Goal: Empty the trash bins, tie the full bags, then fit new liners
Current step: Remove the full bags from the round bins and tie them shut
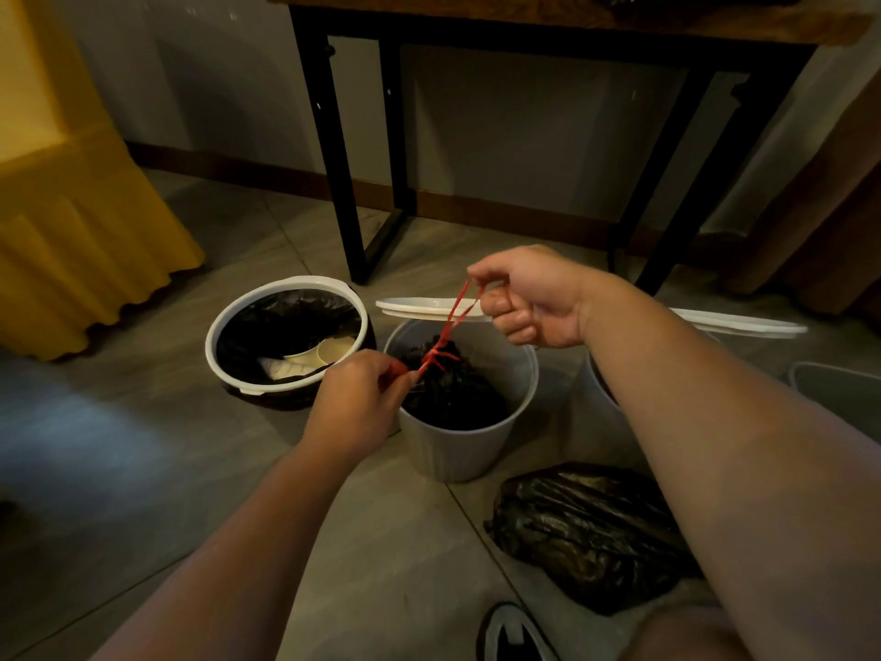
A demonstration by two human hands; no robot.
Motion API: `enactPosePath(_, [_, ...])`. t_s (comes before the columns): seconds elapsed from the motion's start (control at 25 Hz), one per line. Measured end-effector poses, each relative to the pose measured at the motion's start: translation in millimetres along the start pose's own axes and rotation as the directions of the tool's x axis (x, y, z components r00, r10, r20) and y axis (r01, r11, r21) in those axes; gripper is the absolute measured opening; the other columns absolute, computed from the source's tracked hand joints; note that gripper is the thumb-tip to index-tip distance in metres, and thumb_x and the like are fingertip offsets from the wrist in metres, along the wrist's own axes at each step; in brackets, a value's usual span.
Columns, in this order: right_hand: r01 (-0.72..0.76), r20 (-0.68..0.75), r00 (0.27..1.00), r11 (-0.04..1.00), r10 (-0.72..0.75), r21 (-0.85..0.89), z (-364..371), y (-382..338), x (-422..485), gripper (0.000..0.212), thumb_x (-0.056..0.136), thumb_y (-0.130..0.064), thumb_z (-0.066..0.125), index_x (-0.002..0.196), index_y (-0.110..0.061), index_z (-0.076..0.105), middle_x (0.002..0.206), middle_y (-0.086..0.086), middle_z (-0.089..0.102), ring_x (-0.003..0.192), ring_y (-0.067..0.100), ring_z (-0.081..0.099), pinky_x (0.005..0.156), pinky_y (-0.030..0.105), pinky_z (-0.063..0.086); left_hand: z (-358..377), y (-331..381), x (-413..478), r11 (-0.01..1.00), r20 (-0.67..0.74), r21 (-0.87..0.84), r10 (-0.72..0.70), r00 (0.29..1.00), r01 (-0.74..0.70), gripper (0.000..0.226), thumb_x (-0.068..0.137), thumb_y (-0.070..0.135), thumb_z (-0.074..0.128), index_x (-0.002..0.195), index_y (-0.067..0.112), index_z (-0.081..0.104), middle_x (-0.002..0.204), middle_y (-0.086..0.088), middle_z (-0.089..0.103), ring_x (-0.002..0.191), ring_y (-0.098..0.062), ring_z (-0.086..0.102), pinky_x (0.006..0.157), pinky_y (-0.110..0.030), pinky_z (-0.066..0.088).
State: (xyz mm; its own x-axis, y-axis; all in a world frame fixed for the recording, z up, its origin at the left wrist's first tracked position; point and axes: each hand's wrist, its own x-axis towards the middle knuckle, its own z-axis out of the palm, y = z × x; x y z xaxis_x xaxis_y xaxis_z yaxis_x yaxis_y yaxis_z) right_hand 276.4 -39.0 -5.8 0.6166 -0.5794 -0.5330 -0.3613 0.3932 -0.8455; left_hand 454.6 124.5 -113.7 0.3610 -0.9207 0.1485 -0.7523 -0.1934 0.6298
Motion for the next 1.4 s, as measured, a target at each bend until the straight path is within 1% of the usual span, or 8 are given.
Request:
enactPosePath(0.16, [0.04, -0.263, 0.965, 0.977, 0.018, 0.211, -8, -1, 2, 0.031, 0.105, -0.035, 0.053, 0.078, -0.022, 0.045, 0.052, -0.003, 0.047, 0.037, 0.008, 0.036, 0.034, 0.019, 0.028, 17, -37, -10, 0.957, 0.074, -0.045, -0.284, 0.956, 0.288, 0.028, 0.097, 0.04, 0.074, 0.077, 0.02, 0.075, 0.066, -0.001, 0.07, 0.065, -0.013, 0.065, 0.059, -0.03, 0.047])
enactPosePath(0.32, [0.071, -0.388, 0.918, 0.927, 0.084, 0.369, -18, 7, 7, 0.022, 0.106, -0.029, 0.05, 0.086, -0.02, 0.048, 0.06, 0.004, 0.069, 0.037, 0.007, 0.046, 0.035, 0.017, 0.036, 35, -67, -24, 0.678, 0.203, -0.397, -0.592, 0.78, 0.619, 0.036, 0.096, 0.035, 0.076, 0.073, 0.008, 0.073, 0.065, -0.012, 0.071, 0.066, -0.023, 0.063, 0.066, -0.039, 0.053])
enactPosePath(0.56, [0.127, -0.481, 0.871, 0.901, 0.099, 0.416, -27, 15, 19, 0.014, 0.107, -0.025, 0.046, 0.095, -0.018, 0.049, 0.066, 0.006, 0.073, 0.033, 0.008, 0.047, 0.036, 0.017, 0.038, 48, -81, -38, 0.583, 0.198, -0.452, -0.673, 0.713, 0.675, 0.03, 0.097, 0.027, 0.077, 0.073, 0.008, 0.073, 0.066, -0.007, 0.07, 0.071, -0.022, 0.067, 0.066, -0.036, 0.054])
enactPosePath(0.76, [0.175, -0.553, 0.826, 0.983, -0.112, 0.062, -27, 10, 19, 0.013, 0.096, -0.029, 0.067, 0.09, -0.017, 0.066, 0.071, 0.0, 0.053, 0.044, 0.01, 0.042, 0.042, 0.022, 0.035, 26, -61, -36, 0.584, 0.128, -0.586, -0.618, 0.776, 0.562, 0.029, 0.099, 0.022, 0.074, 0.077, 0.003, 0.069, 0.067, -0.009, 0.07, 0.068, -0.021, 0.062, 0.065, -0.033, 0.051])
enactPosePath(0.84, [0.242, -0.486, 0.832, 0.963, -0.268, -0.116, -18, -2, 16, 0.014, 0.09, -0.027, 0.075, 0.083, -0.016, 0.069, 0.073, 0.002, 0.058, 0.049, 0.011, 0.047, 0.043, 0.025, 0.038, 5, -40, -29, 0.609, 0.053, -0.663, -0.543, 0.838, 0.436, 0.028, 0.099, 0.021, 0.073, 0.076, 0.006, 0.066, 0.064, -0.002, 0.069, 0.063, -0.014, 0.062, 0.064, -0.033, 0.051])
enactPosePath(1.0, [0.316, -0.104, 0.928, 0.904, -0.358, -0.287, 17, -11, 8, 0.02, 0.094, -0.024, 0.077, 0.077, -0.015, 0.069, 0.066, 0.001, 0.068, 0.052, 0.012, 0.06, 0.045, 0.027, 0.047, -39, 17, -10, 0.655, 0.032, -0.704, -0.357, 0.934, 0.274, 0.027, 0.1, 0.029, 0.071, 0.076, 0.018, 0.078, 0.084, -0.003, 0.079, 0.08, -0.012, 0.072, 0.074, -0.026, 0.059])
enactPosePath(1.2, [0.374, 0.079, 0.923, 0.825, -0.377, -0.424, 54, -10, -5, 0.018, 0.1, -0.021, 0.072, 0.083, -0.015, 0.067, 0.069, 0.004, 0.069, 0.055, 0.015, 0.061, 0.052, 0.028, 0.051, -47, 65, 5, 0.408, 0.227, -0.852, -0.275, 0.934, 0.327, 0.037, 0.109, 0.031, 0.055, 0.117, 0.001, 0.074, 0.109, -0.021, 0.078, 0.101, -0.029, 0.074, 0.104, -0.045, 0.051])
enactPosePath(1.4, [0.391, 0.15, 0.917, 0.761, -0.37, -0.517, 58, -15, -19, 0.013, 0.1, -0.018, 0.071, 0.093, -0.01, 0.079, 0.082, 0.011, 0.075, 0.069, 0.017, 0.069, 0.062, 0.029, 0.057, -54, 59, 15, 0.146, 0.382, -0.888, -0.291, 0.877, 0.435, 0.047, 0.102, 0.049, 0.06, 0.126, 0.009, 0.064, 0.109, -0.013, 0.079, 0.104, -0.028, 0.077, 0.101, -0.043, 0.054])
